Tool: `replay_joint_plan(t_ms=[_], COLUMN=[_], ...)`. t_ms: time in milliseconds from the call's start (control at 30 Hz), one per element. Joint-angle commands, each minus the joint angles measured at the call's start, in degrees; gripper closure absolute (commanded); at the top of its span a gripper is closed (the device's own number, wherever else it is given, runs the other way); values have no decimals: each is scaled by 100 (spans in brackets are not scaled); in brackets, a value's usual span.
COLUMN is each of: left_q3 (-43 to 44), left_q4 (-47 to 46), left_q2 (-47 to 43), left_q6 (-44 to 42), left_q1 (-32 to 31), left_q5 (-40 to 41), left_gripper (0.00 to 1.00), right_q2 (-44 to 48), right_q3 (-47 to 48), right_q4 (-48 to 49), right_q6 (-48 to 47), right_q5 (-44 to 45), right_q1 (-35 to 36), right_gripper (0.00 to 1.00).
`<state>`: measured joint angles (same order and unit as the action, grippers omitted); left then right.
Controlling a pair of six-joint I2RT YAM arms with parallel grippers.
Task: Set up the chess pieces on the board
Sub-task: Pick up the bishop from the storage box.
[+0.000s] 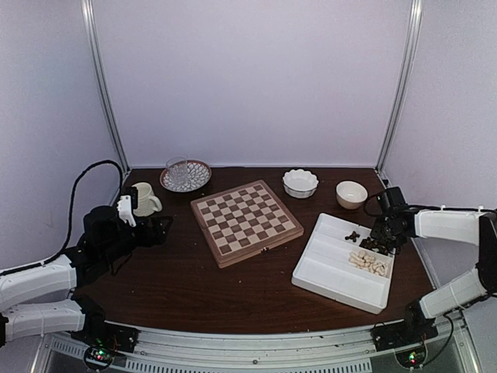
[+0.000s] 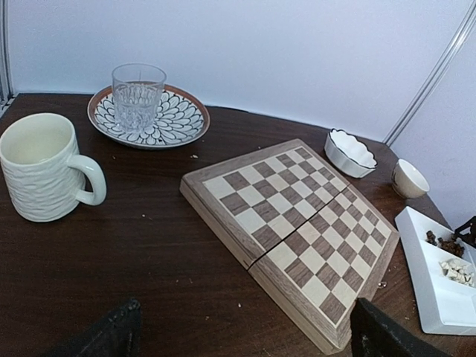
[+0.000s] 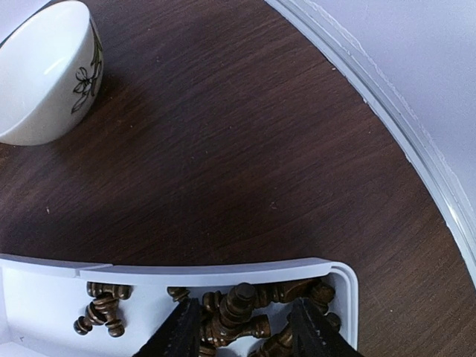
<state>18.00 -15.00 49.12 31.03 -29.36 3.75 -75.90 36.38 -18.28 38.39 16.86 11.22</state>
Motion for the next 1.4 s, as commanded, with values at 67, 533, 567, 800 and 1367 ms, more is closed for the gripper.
replay_joint_plan(t_ms=[67, 533, 567, 800, 1367], left_q3=[-67, -135, -148, -191, -209], left_q4=[-361, -378, -399, -416, -431], left_q2=[-39, -231, -244, -345, -404], left_q6=[-9, 4, 8, 0, 9], left_q1=[-8, -8, -8, -8, -8], left_q5=[-132, -152, -154, -125, -181], left_gripper=[2, 2, 2, 2, 2], right_q2=[-302, -446, -462, -508, -44], right_q3=[164, 225, 243, 335, 243], right_q4=[294, 338, 312, 211, 492], right_q6=[72, 15, 10, -63, -631], right_q5=[-236, -169, -166, -154, -426], right_q1=[-118, -156, -156, -156, -77], right_gripper=[58, 70, 70, 72, 92])
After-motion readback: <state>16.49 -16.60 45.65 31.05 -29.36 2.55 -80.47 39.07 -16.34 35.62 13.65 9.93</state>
